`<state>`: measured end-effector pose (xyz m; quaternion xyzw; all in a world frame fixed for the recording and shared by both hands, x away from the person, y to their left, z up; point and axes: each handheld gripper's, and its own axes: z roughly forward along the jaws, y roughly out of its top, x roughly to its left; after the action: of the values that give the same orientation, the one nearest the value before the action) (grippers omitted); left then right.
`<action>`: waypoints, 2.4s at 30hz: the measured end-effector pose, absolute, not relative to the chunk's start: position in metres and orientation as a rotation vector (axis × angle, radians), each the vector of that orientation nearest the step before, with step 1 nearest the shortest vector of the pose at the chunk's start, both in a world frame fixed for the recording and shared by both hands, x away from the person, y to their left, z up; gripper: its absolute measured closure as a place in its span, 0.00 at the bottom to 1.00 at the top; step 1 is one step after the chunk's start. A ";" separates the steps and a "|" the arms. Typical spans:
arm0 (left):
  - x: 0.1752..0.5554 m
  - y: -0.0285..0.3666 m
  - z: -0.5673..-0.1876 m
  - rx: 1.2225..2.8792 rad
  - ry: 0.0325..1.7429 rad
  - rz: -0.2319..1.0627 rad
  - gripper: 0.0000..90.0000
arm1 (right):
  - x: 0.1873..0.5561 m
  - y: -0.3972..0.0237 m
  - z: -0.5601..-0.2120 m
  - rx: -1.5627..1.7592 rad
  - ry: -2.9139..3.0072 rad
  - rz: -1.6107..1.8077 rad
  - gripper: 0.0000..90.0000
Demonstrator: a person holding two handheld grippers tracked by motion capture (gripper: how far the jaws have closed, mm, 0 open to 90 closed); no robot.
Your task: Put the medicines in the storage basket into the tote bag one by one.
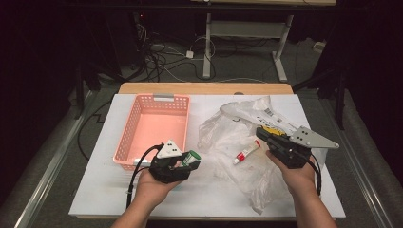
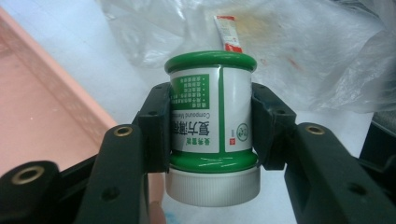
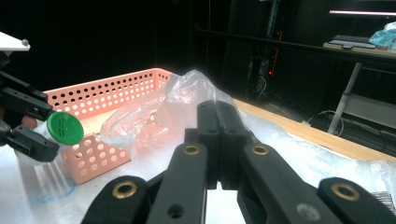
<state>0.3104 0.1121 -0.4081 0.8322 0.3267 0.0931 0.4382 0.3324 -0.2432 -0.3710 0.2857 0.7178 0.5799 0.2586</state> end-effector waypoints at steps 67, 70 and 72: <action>0.372 -0.067 -0.451 2.156 0.665 0.211 0.60 | 0.332 -0.244 -0.369 0.774 1.938 1.591 1.00; 0.378 -0.073 -0.454 2.160 0.675 0.207 0.60 | 0.333 -0.244 -0.369 0.774 1.938 1.591 1.00; 0.381 -0.076 -0.456 2.162 0.671 0.202 0.60 | 0.332 -0.244 -0.369 0.776 1.937 1.593 1.00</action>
<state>0.3807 -0.0760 -0.4561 0.8628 0.2680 0.0808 0.4209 0.3325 -0.2445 -0.3692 0.2858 0.7134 0.5866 0.2555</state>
